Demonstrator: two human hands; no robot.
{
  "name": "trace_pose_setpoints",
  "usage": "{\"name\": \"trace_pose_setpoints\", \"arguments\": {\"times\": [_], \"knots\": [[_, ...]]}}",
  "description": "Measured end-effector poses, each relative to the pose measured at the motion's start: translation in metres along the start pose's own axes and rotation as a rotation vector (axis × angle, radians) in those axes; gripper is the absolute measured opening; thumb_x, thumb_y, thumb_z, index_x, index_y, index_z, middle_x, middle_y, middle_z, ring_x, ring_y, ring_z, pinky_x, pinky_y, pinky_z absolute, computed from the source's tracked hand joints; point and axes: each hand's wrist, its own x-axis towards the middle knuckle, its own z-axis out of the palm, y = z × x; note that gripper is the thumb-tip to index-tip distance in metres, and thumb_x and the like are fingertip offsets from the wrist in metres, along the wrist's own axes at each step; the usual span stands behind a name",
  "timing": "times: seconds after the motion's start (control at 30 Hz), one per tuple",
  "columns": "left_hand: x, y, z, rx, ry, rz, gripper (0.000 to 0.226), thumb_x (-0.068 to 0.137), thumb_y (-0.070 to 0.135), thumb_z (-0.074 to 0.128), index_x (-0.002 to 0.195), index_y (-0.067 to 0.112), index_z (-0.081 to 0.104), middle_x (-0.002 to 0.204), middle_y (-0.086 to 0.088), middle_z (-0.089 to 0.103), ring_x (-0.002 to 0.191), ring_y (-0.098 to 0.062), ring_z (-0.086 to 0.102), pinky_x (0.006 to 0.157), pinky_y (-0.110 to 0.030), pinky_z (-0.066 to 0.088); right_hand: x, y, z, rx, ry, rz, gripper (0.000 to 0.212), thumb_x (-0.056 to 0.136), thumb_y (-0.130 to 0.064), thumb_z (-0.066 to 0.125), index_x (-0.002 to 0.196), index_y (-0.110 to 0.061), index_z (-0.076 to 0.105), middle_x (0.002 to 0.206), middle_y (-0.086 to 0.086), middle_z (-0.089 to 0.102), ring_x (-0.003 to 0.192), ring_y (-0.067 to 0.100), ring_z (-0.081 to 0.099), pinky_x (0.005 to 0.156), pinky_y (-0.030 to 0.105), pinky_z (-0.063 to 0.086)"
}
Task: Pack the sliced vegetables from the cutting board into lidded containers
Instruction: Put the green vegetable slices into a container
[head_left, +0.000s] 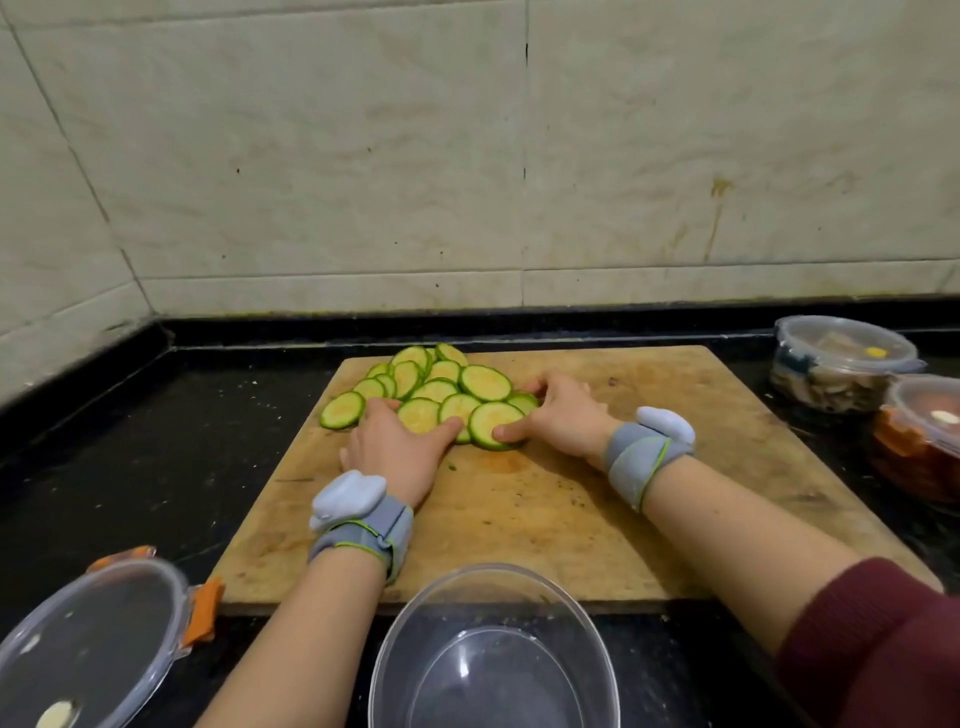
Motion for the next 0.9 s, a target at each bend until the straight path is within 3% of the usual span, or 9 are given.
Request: {"name": "trace_pose_setpoints", "arguments": {"times": [0.2, 0.3, 0.37, 0.43, 0.5, 0.57, 0.63, 0.73, 0.9], "knots": [[-0.007, 0.001, -0.009, -0.149, -0.050, 0.097, 0.072, 0.077, 0.040, 0.074, 0.135, 0.006, 0.046, 0.131, -0.014, 0.056, 0.119, -0.031, 0.052, 0.091, -0.033, 0.042, 0.001, 0.009, 0.015, 0.246, 0.017, -0.054, 0.046, 0.059, -0.027, 0.088, 0.088, -0.026, 0.053, 0.097, 0.004, 0.061, 0.103, 0.030, 0.060, 0.099, 0.047, 0.042], [-0.012, 0.000, -0.021, -0.272, -0.132, 0.055, 0.076, 0.078, 0.035, 0.075, 0.139, 0.006, 0.041, 0.137, -0.012, 0.051, 0.123, -0.029, 0.049, 0.093, -0.031, 0.039, -0.010, 0.008, 0.004, 0.375, -0.011, -0.026, 0.042, 0.066, -0.013, 0.085, 0.095, -0.018, 0.057, 0.100, 0.016, 0.067, 0.096, 0.031, 0.065, 0.093, 0.044, 0.050], [-0.012, -0.002, -0.028, -0.433, -0.178, -0.031, 0.079, 0.078, 0.033, 0.075, 0.142, 0.007, 0.037, 0.139, -0.010, 0.049, 0.123, -0.028, 0.049, 0.095, -0.031, 0.039, -0.014, 0.007, -0.005, 0.448, -0.055, 0.002, 0.037, 0.068, -0.010, 0.083, 0.095, -0.015, 0.059, 0.093, 0.012, 0.068, 0.085, 0.025, 0.064, 0.085, 0.039, 0.053], [-0.021, -0.003, -0.041, -0.566, -0.165, -0.096, 0.076, 0.078, 0.030, 0.075, 0.141, 0.010, 0.039, 0.137, -0.009, 0.051, 0.118, -0.027, 0.052, 0.099, -0.036, 0.043, -0.027, 0.002, -0.015, 0.468, -0.118, -0.001, 0.031, 0.069, -0.011, 0.083, 0.091, -0.014, 0.061, 0.084, 0.009, 0.066, 0.069, 0.017, 0.059, 0.066, 0.032, 0.053], [-0.036, -0.007, -0.054, -0.666, -0.138, -0.095, 0.060, 0.081, 0.023, 0.072, 0.134, 0.018, 0.045, 0.127, -0.006, 0.055, 0.104, -0.022, 0.058, 0.087, -0.037, 0.052, -0.043, -0.004, -0.022, 0.488, -0.200, -0.039, 0.025, 0.072, -0.010, 0.080, 0.087, -0.014, 0.060, 0.077, 0.006, 0.063, 0.058, 0.011, 0.052, 0.052, 0.023, 0.042], [-0.053, -0.008, -0.063, -0.770, -0.123, -0.052, 0.044, 0.087, 0.012, 0.064, 0.125, 0.026, 0.049, 0.114, 0.003, 0.056, 0.088, -0.015, 0.060, 0.066, -0.030, 0.053, -0.061, -0.011, -0.031, 0.548, -0.290, -0.084, 0.019, 0.077, -0.005, 0.074, 0.085, -0.014, 0.060, 0.072, 0.003, 0.061, 0.055, 0.008, 0.049, 0.052, 0.020, 0.037], [-0.072, -0.014, -0.071, -0.830, -0.121, -0.006, 0.031, 0.091, 0.007, 0.054, 0.112, 0.029, 0.059, 0.108, 0.005, 0.059, 0.080, -0.014, 0.059, 0.057, -0.027, 0.049, -0.085, -0.017, -0.038, 0.569, -0.375, -0.141, 0.017, 0.079, -0.001, 0.070, 0.084, -0.014, 0.060, 0.073, 0.005, 0.058, 0.057, 0.010, 0.047, 0.053, 0.021, 0.035], [-0.099, -0.023, -0.076, -0.830, -0.189, -0.019, 0.030, 0.094, 0.006, 0.048, 0.087, 0.024, 0.071, 0.100, -0.001, 0.065, 0.076, -0.012, 0.058, 0.059, -0.025, 0.048, -0.120, -0.025, -0.045, 0.409, -0.453, -0.257, 0.020, 0.077, 0.001, 0.071, 0.088, -0.009, 0.059, 0.070, 0.007, 0.058, 0.053, 0.007, 0.051, 0.051, 0.020, 0.036], [-0.134, -0.031, -0.081, -0.726, -0.194, 0.048, 0.022, 0.091, 0.011, 0.055, 0.091, 0.024, 0.073, 0.096, 0.015, 0.067, 0.097, -0.004, 0.060, 0.086, -0.022, 0.049, -0.166, -0.040, -0.036, -0.093, -0.507, -0.462, 0.023, 0.071, -0.010, 0.081, 0.086, -0.011, 0.064, 0.066, -0.002, 0.062, 0.054, 0.006, 0.053, 0.054, 0.016, 0.043]]}}
